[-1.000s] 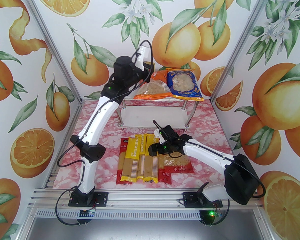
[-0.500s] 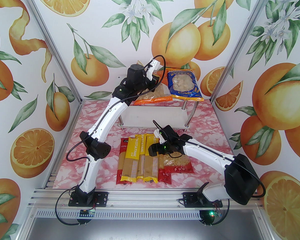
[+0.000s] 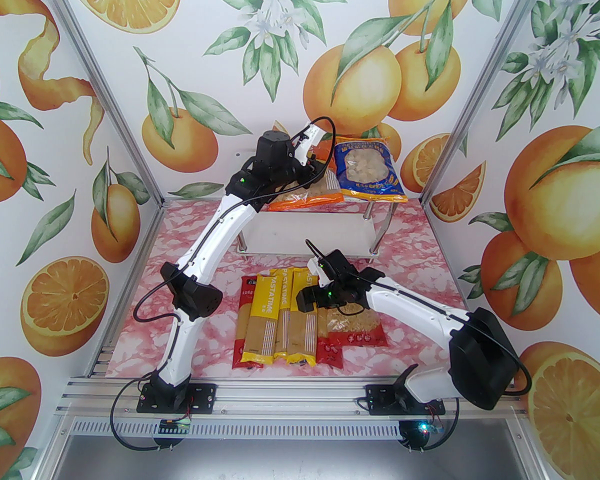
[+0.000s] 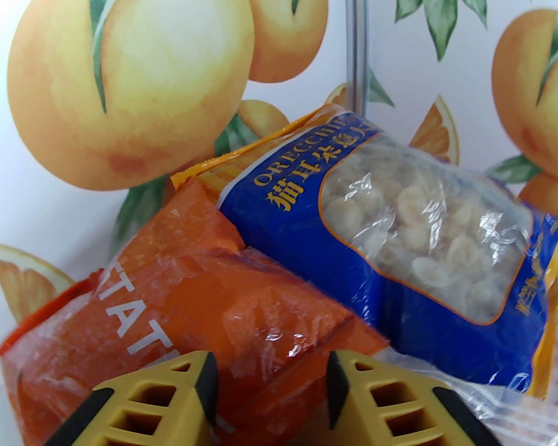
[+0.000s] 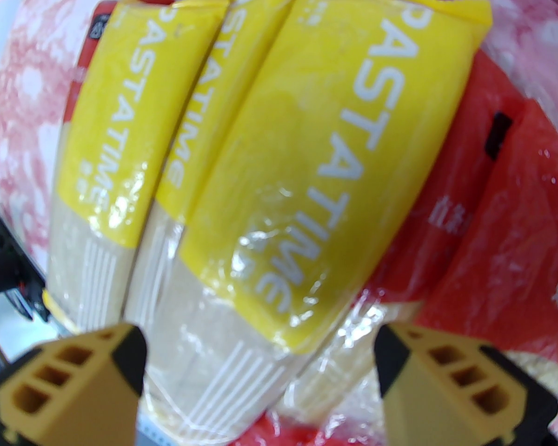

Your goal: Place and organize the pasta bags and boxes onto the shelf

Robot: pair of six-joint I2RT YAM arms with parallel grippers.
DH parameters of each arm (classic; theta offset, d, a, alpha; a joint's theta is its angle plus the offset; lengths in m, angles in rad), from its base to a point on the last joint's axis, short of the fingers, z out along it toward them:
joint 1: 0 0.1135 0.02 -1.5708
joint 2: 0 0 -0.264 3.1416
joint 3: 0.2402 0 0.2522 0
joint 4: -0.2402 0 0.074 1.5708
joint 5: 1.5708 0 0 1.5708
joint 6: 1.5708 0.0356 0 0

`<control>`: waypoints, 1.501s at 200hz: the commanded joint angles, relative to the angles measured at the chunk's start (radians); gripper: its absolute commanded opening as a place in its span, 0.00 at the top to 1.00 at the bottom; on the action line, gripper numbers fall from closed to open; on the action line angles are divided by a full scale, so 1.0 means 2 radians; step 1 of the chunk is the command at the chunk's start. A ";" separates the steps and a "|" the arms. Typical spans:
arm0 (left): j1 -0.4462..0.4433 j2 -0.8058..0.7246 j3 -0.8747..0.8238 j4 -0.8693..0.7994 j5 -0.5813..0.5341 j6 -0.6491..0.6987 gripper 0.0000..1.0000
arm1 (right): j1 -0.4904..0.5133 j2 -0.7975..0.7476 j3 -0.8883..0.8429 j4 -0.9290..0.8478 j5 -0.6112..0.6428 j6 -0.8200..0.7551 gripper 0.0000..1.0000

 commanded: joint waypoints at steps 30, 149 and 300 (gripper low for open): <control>0.013 -0.051 0.007 0.099 -0.017 -0.011 0.41 | 0.002 -0.029 0.000 -0.010 0.022 0.004 0.12; -0.036 -0.489 -0.503 0.003 -0.121 -0.071 0.35 | -0.104 -0.194 -0.130 -0.053 0.134 0.049 0.00; -0.033 -0.726 -0.913 0.014 -0.168 -0.275 0.32 | -0.115 -0.065 -0.140 -0.004 0.114 0.053 0.06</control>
